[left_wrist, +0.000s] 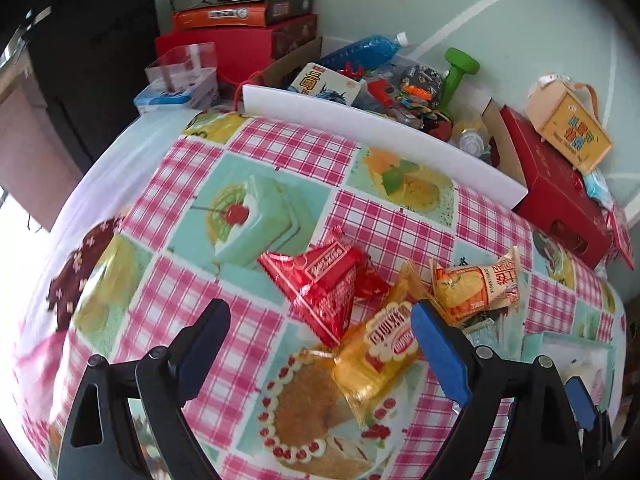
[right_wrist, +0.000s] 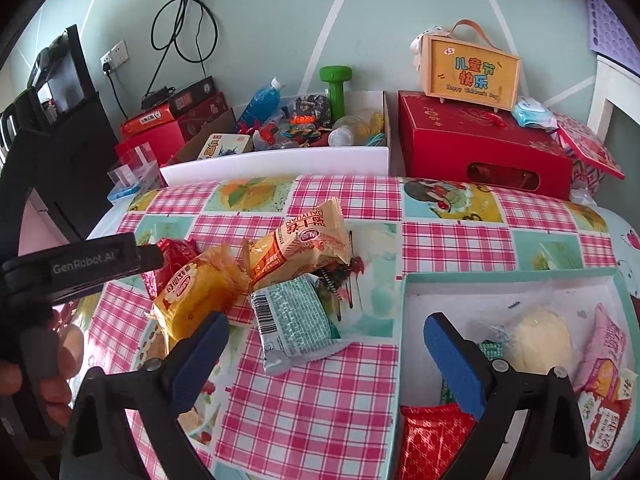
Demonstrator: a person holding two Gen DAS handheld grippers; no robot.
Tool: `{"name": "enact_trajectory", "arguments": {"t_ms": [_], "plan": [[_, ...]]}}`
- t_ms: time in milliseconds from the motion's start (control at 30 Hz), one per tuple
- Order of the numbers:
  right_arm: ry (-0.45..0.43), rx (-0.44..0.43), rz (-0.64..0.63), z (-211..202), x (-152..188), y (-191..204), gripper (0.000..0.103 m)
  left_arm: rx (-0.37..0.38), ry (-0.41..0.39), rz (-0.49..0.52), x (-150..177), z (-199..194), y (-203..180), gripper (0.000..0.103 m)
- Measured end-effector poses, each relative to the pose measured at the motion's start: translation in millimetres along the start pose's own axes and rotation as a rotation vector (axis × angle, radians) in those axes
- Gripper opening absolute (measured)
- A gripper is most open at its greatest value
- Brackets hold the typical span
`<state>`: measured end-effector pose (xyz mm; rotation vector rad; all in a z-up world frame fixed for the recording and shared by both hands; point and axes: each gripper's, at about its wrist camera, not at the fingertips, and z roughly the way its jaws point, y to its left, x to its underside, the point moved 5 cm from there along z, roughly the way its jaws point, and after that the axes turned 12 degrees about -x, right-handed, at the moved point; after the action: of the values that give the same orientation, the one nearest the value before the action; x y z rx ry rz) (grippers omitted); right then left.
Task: Organize snacks
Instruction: 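Close the left tool on the red triangular packet while the right grasps the green-white packet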
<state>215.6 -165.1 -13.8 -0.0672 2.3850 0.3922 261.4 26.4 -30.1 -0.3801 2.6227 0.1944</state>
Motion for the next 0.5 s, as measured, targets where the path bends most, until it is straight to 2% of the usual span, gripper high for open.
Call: {"name": "enact_trajectory", "arguments": {"t_ms": [167, 333, 400, 433, 500], "plan": [[0.041, 0.000, -0.009, 24.5, 0.4, 0.1, 0.094, -0.019, -0.025, 0.084, -17.3, 11.0, -5.9, 0.092], [0.082, -0.004, -0.014, 46.9, 4.4, -0.6, 0.090, -0.030, -0.020, 0.163, -21.6, 28.4, -15.0, 0.091], [0.100, -0.005, -0.021, 55.2, 7.4, -0.1, 0.088, -0.022, -0.016, 0.173, -20.5, 34.7, -17.6, 0.086], [0.108, -0.005, -0.020, 58.8, 8.6, -0.1, 0.088, -0.019, -0.012, 0.174, -19.8, 37.9, -18.3, 0.079], [0.120, -0.003, -0.020, 65.4, 11.2, -1.3, 0.088, -0.022, -0.008, 0.172, -18.7, 43.2, -18.7, 0.074]]}}
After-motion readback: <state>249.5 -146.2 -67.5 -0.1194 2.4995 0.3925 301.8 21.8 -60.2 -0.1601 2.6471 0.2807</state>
